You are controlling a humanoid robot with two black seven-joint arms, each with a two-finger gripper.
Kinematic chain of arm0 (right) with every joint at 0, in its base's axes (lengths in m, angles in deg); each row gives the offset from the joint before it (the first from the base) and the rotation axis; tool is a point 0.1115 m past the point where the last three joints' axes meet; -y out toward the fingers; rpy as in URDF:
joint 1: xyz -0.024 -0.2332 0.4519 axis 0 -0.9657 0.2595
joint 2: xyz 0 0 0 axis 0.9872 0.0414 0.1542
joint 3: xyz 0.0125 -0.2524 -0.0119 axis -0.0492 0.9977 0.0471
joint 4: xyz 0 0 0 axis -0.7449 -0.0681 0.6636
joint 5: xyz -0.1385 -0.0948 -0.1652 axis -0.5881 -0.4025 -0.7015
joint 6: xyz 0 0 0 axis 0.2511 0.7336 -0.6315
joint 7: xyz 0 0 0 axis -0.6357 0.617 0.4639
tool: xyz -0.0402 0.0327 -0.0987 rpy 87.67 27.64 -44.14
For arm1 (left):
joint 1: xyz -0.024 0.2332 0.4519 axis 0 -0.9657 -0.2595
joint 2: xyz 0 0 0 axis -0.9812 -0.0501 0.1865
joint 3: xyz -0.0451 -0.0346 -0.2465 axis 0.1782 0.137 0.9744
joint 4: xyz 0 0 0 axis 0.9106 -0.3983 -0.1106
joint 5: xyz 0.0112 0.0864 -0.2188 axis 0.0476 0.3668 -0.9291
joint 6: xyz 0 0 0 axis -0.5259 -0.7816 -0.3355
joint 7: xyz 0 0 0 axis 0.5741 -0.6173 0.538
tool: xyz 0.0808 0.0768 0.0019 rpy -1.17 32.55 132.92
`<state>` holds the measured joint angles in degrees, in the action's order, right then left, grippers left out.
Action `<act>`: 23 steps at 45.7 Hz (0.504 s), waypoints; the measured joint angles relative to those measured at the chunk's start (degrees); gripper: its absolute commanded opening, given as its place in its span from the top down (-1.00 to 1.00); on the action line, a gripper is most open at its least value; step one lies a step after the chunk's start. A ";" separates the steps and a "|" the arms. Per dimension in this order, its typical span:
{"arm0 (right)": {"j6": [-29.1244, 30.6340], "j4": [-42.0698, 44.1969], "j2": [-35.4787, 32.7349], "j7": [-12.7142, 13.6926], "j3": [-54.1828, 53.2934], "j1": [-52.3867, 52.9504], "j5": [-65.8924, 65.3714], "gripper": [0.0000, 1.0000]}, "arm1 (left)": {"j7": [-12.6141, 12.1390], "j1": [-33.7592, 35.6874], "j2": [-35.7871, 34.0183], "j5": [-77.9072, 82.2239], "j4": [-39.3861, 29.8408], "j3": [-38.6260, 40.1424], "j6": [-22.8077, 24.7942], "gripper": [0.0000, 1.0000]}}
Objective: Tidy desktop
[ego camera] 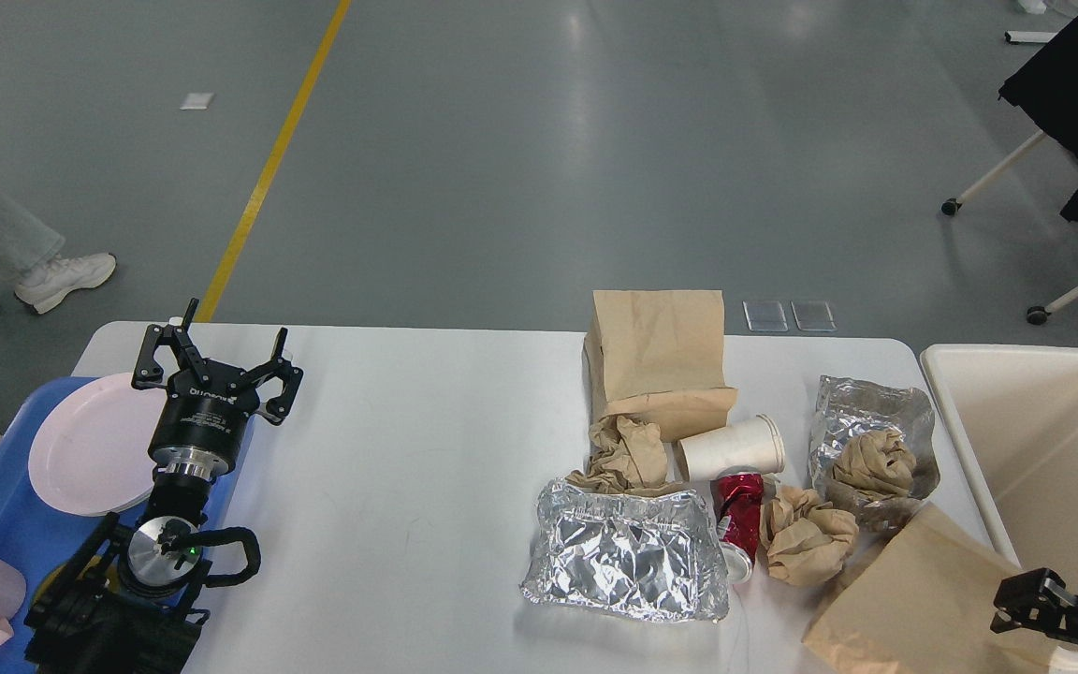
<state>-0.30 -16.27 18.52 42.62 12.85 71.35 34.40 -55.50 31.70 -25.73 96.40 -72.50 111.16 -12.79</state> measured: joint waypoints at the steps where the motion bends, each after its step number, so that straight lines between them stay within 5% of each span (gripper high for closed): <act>1: -0.04 0.78 0.40 0.00 -0.92 -1.26 0.12 -0.86 | 0.00 0.00 0.00 0.01 0.00 0.00 0.00 -0.93; 16: -3.30 6.20 6.99 0.07 -9.66 -12.97 0.42 -0.87 | 0.00 0.00 0.01 0.00 0.00 0.00 0.00 -0.93; 23: -7.50 10.82 12.33 0.20 -10.40 -17.82 0.36 -0.63 | 0.00 0.00 0.01 -0.01 0.00 0.00 0.00 -0.93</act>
<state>-7.80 -5.45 30.85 42.82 2.44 53.53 34.76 -55.50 31.70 -25.73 96.39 -72.50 111.16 -12.79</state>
